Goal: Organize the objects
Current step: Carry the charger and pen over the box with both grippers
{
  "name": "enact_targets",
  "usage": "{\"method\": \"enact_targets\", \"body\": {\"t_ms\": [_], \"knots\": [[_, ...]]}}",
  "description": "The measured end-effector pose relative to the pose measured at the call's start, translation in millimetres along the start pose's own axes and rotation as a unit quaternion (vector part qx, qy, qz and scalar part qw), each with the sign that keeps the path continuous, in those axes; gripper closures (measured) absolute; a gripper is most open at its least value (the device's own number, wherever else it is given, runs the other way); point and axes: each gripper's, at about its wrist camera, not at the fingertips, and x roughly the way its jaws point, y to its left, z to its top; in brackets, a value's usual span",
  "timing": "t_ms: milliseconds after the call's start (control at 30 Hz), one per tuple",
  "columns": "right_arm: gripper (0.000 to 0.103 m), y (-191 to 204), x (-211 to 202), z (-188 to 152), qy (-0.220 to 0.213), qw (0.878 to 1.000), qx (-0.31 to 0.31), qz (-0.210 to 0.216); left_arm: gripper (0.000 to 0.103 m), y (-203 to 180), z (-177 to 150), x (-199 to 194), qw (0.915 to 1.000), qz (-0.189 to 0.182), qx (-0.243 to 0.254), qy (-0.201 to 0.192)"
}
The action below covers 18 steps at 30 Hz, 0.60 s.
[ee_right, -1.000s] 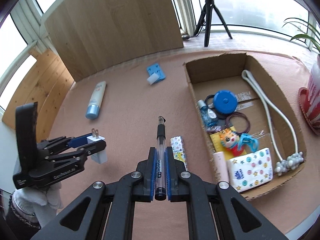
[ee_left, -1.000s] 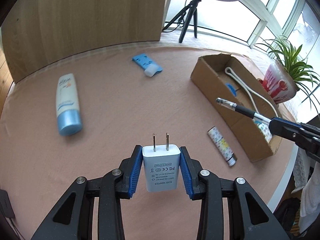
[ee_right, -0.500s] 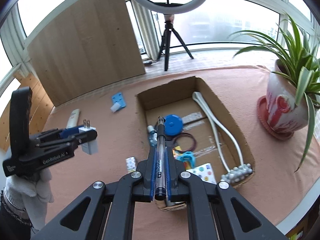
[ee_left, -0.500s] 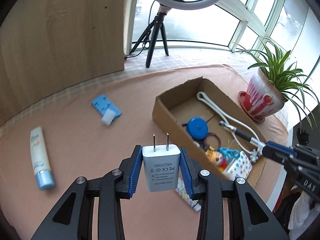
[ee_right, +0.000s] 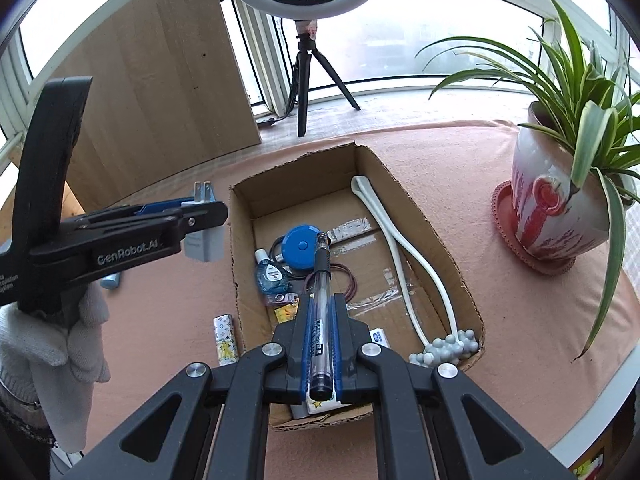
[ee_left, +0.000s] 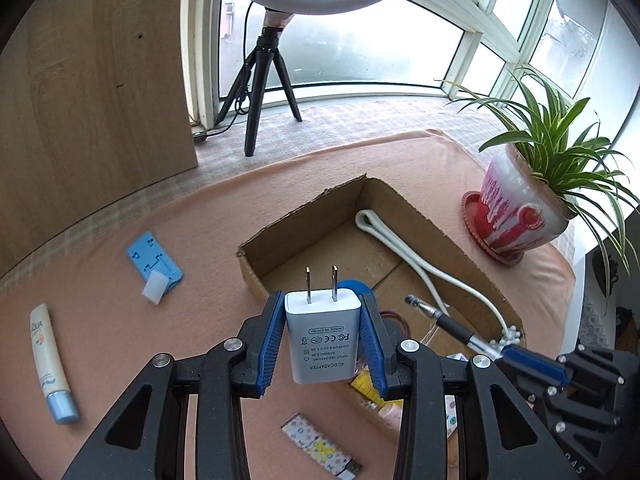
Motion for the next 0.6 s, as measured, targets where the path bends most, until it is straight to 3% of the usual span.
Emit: {"method": "enact_targets", "body": {"t_ms": [433,467,500,533,567,600], "knots": [[0.095,-17,9,-6,0.018,1.000,0.020,-0.004,0.063,-22,4,14,0.9998,-0.007,0.017,0.002],[0.095,-17,9,-6,0.018,1.000,0.020,-0.004,0.061,-23,4,12,0.9998,-0.008,0.018,0.000],[0.095,-17,9,-6,0.019,1.000,0.020,0.000,0.050,-23,5,12,0.9998,-0.010,0.018,0.002],[0.093,-17,9,-7,0.019,1.000,0.018,0.007,0.042,-23,5,11,0.9998,-0.012,0.017,0.001],[0.088,-17,9,-6,0.020,1.000,0.017,0.011,0.041,-23,5,9,0.9998,-0.010,0.016,-0.004],[0.067,-16,10,-6,0.025,1.000,0.014,0.013,0.041,-23,5,7,0.9998,-0.007,0.018,-0.007]]}}
